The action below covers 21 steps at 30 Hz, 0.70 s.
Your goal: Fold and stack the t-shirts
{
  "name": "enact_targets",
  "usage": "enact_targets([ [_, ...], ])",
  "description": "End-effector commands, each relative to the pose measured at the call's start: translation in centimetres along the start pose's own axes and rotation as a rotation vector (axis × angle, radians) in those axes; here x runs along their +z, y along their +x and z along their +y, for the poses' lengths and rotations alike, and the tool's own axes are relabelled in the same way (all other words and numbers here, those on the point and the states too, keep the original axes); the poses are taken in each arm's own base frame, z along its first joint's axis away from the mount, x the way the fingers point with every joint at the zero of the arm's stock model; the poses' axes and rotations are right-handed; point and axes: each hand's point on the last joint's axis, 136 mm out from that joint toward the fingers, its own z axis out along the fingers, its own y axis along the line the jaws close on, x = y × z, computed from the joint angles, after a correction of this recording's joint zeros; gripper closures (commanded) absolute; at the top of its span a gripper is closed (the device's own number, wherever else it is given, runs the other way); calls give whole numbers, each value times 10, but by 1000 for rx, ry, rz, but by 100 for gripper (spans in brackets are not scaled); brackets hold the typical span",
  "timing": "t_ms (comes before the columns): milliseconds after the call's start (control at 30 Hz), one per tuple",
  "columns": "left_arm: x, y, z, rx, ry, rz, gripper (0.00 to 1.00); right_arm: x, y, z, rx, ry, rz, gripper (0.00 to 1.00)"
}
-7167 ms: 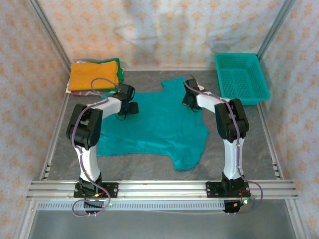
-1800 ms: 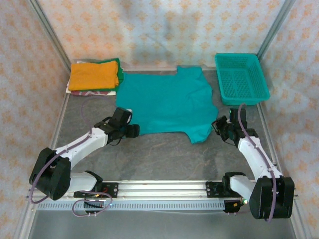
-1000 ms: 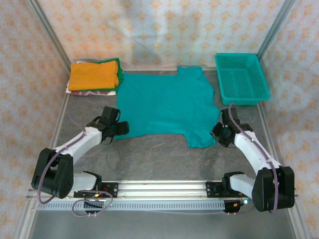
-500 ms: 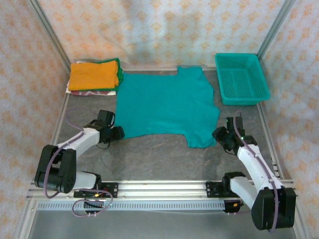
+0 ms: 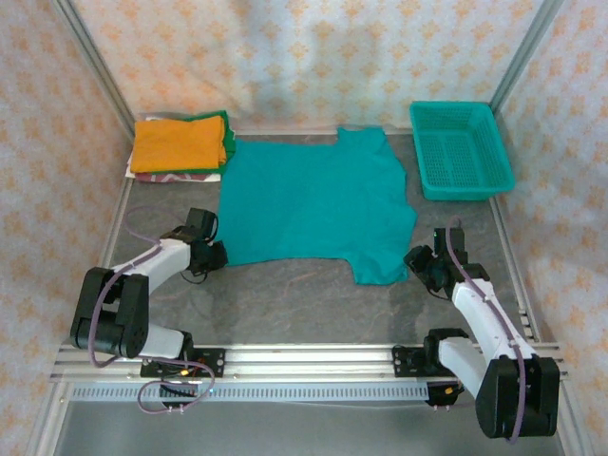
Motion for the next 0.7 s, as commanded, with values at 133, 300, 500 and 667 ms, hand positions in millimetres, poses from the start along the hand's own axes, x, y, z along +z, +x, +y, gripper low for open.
enact_targets([
  [133, -15, -8, -19, 29, 61, -12, 100, 6, 32, -8, 17, -8, 149, 51],
  [300, -19, -11, -22, 24, 74, -21, 100, 12, 48, -11, 37, -33, 207, 53],
  [500, -15, -10, -24, 27, 84, -6, 100, 31, 44, -12, 33, -50, 182, 66],
  [667, -15, -10, -25, 30, 87, -8, 100, 35, 34, -7, 26, -63, 148, 65],
])
